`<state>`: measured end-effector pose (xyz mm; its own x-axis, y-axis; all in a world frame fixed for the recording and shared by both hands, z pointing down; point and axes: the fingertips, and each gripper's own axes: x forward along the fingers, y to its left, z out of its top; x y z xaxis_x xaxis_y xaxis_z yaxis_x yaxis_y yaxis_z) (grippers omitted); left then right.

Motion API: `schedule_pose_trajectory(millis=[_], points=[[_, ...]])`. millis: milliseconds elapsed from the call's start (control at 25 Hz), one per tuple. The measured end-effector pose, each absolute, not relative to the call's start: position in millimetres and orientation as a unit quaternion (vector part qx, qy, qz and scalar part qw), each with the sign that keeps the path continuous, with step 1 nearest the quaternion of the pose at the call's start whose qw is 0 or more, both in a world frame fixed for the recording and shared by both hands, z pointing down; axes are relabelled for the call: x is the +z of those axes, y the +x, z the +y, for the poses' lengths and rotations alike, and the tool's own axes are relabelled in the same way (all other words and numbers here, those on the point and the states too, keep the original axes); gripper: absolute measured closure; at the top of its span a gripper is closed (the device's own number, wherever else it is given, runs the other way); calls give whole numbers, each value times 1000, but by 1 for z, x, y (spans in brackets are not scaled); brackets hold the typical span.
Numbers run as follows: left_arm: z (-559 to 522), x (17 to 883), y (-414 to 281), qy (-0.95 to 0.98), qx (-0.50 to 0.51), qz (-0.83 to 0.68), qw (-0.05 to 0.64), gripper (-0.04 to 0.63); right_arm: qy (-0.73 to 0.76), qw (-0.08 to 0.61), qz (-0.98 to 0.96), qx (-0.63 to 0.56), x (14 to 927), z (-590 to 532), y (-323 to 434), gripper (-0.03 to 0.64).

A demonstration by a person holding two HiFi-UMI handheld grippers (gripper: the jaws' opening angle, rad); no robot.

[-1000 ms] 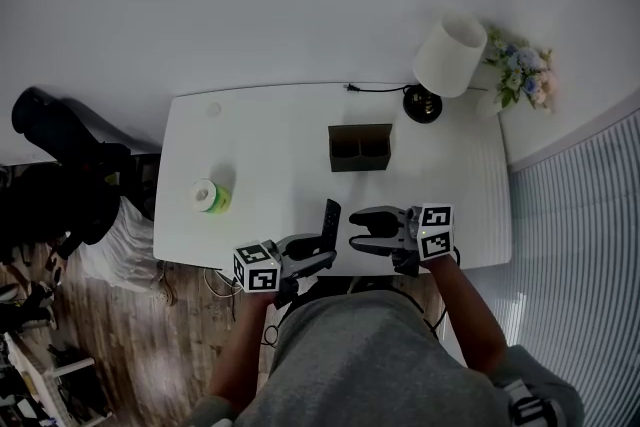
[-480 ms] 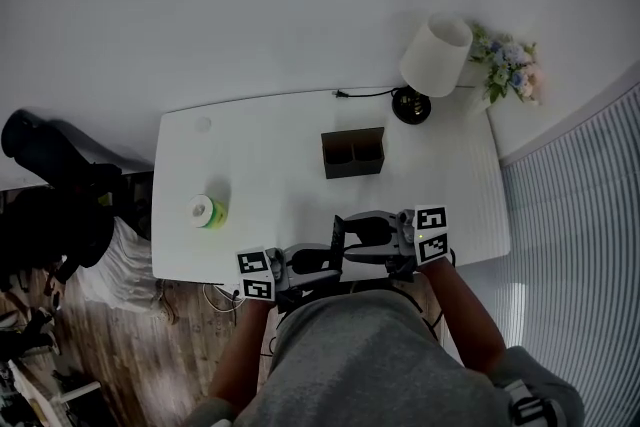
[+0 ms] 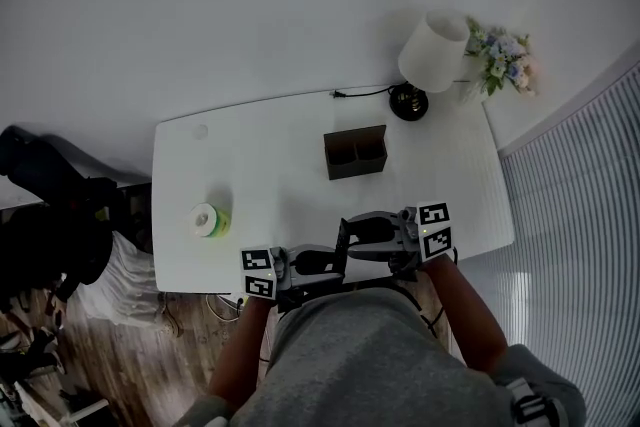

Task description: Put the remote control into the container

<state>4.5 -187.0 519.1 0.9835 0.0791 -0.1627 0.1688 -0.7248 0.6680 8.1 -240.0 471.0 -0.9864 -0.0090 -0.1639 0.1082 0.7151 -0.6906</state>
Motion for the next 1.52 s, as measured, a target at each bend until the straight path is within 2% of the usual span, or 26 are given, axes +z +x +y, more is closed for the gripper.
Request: schedule_pose_trajectory(millis=[920, 1200, 1320, 1400, 1440, 1520], points=[[-195, 529, -22, 913, -64, 122, 385, 416, -61, 100, 920, -373, 479, -248, -18, 431], [-232, 544, -30, 915, -74, 37, 395, 419, -146, 116, 915, -358, 487, -276, 7, 431], [-244, 555, -39, 922, -67, -13, 382, 466, -199, 101, 915, -336, 494, -294, 21, 431], [-254, 556, -50, 926, -72, -47, 369, 567, -245, 89, 914, -312, 499, -312, 31, 431], [-257, 554, -53, 926, -75, -61, 364, 594, -265, 83, 913, -299, 500, -321, 37, 430], [-260, 552, -56, 922, -74, -80, 370, 595, -302, 69, 911, -272, 501, -337, 51, 430]])
